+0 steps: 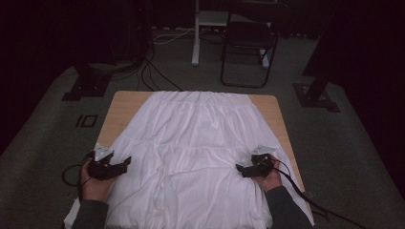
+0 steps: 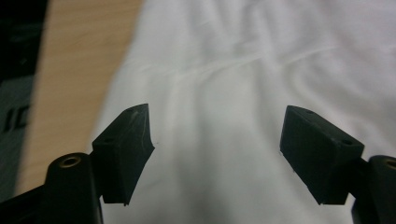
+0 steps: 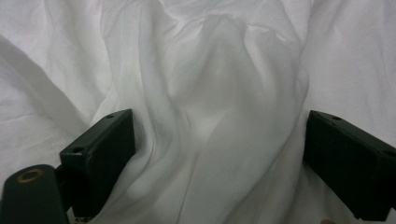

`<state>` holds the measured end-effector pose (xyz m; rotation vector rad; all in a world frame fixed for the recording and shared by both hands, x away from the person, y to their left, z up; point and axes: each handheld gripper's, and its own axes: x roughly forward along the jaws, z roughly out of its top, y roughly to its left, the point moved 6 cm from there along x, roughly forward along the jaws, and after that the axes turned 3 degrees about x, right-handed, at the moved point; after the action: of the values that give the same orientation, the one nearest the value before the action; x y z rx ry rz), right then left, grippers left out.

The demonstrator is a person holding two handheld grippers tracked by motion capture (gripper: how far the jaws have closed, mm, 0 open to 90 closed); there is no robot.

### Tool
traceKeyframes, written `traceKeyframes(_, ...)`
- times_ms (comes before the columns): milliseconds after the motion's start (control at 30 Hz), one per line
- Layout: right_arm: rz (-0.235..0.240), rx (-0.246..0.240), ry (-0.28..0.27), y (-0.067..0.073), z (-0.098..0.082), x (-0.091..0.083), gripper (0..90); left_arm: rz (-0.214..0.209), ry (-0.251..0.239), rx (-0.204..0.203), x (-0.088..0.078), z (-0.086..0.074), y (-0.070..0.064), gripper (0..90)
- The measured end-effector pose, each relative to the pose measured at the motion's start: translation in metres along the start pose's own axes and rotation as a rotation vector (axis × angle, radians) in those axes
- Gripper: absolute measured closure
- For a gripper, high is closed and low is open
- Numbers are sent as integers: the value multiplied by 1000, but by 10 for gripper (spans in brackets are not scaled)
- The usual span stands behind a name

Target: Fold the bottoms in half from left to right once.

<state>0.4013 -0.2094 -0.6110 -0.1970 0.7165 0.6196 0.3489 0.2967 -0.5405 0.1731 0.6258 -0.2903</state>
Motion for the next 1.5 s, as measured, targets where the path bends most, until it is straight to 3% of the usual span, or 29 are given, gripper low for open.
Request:
traceKeyframes(67,0,0,0,0,0,0,94,0,0,0,0,0,0,217)
traceKeyframes(100,0,0,0,0,0,0,94,79,41,-36,-2,-14,28,192)
traceKeyframes(133,0,0,0,0,0,0,94,94,63,-44,-1,-20,36,181)
traceKeyframes(267,0,0,0,0,0,0,94,97,138,-105,12,-44,56,155)
traceKeyframes(400,0,0,0,0,0,0,94,88,164,-129,18,-57,58,154)
traceKeyframes(467,0,0,0,0,0,0,94,87,180,-119,18,-65,56,148)
traceKeyframes(633,0,0,0,0,0,0,94,71,184,-93,15,-67,50,146)
traceKeyframes(700,0,0,0,0,0,0,94,44,179,-60,12,-70,40,146)
traceKeyframes(767,0,0,0,0,0,0,94,39,179,-56,10,-72,36,148)
traceKeyframes(833,0,0,0,0,0,0,94,37,172,-53,6,-71,35,223)
traceKeyframes(933,0,0,0,0,0,0,94,6,190,-35,3,-67,33,626)
traceKeyframes(1000,0,0,-1,0,0,0,106,48,209,15,4,-64,32,829)
traceKeyframes(1100,8,-5,-15,1,0,-2,212,121,223,66,7,-57,36,874)
traceKeyframes(1167,37,6,-22,1,1,-7,293,166,218,73,6,-53,45,877)
traceKeyframes(1267,39,20,-80,-2,8,-21,293,259,202,29,1,-48,74,879)
traceKeyframes(1300,47,30,-102,-3,11,-27,293,259,202,29,1,-48,74,879)
traceKeyframes(1333,45,37,-126,-6,14,-35,291,324,193,-5,-4,-47,98,880)
traceKeyframes(1500,14,54,-168,-19,17,-60,262,429,217,-43,-7,-48,137,881)
